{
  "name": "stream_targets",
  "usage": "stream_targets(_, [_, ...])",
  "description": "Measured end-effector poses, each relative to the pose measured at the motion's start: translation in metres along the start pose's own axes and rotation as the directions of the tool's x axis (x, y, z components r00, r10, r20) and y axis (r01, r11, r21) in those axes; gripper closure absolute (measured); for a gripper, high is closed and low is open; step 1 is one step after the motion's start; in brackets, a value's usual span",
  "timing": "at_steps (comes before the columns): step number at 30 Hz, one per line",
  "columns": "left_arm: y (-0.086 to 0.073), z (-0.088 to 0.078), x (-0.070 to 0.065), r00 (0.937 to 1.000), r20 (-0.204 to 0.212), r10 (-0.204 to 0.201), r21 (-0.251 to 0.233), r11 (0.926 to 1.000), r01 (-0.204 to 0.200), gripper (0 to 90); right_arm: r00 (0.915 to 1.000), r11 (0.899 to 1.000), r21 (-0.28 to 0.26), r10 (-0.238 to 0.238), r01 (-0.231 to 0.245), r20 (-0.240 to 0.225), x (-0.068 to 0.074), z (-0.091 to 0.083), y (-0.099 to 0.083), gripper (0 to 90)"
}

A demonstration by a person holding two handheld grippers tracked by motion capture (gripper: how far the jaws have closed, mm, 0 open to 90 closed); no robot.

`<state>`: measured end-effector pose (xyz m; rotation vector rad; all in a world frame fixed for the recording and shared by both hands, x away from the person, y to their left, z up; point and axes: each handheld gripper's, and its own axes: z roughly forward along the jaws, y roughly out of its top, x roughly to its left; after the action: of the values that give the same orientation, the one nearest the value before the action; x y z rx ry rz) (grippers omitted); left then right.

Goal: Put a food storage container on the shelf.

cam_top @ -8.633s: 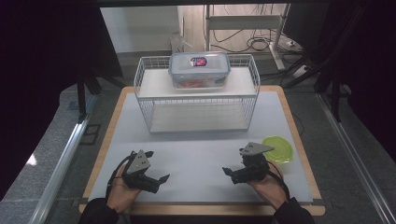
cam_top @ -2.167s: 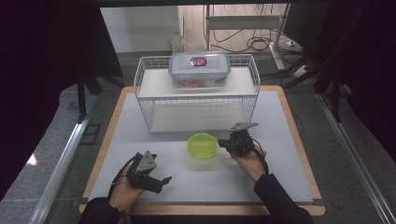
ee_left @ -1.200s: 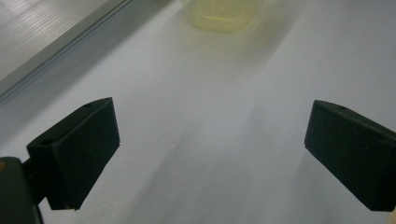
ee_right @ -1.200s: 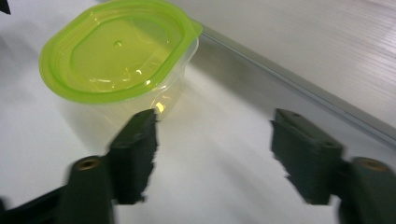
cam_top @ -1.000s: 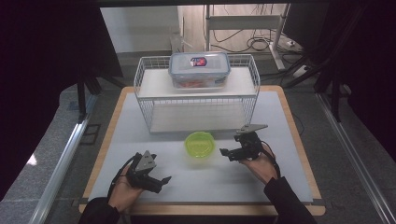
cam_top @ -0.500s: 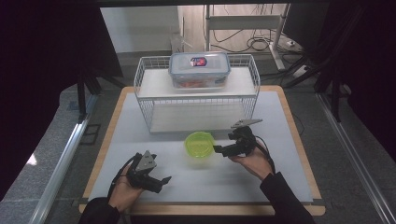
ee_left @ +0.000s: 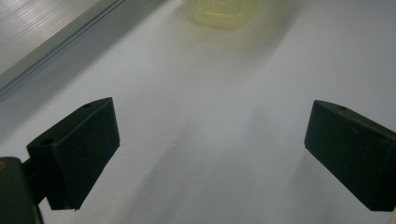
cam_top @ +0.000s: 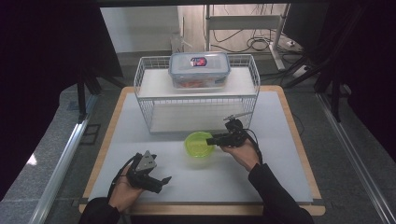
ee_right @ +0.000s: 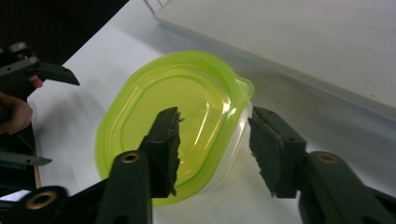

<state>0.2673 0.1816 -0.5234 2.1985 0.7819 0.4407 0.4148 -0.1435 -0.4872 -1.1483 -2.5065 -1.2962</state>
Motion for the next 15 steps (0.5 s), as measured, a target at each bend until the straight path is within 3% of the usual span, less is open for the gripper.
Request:
stream_targets(5, [0.0,0.0,0.0,1.0,0.001,0.001,0.0,1.0,-0.001,3.2,0.9993,1.0,0.006,0.03,-0.03,-0.021,-0.005,0.003,0.003,64.0])
stream_targets(7, [0.0,0.0,0.0,1.0,0.001,0.001,0.001,1.0,-0.001,3.2,0.9996,0.999,0.018,0.027,-0.027,-0.008,-0.007,0.004,0.004,68.6])
stream_targets(15, [0.0,0.001,0.0,1.0,0.002,0.002,0.003,1.0,-0.002,3.2,0.9969,0.997,0.024,0.067,-0.067,-0.04,-0.015,0.008,0.006,64.2])
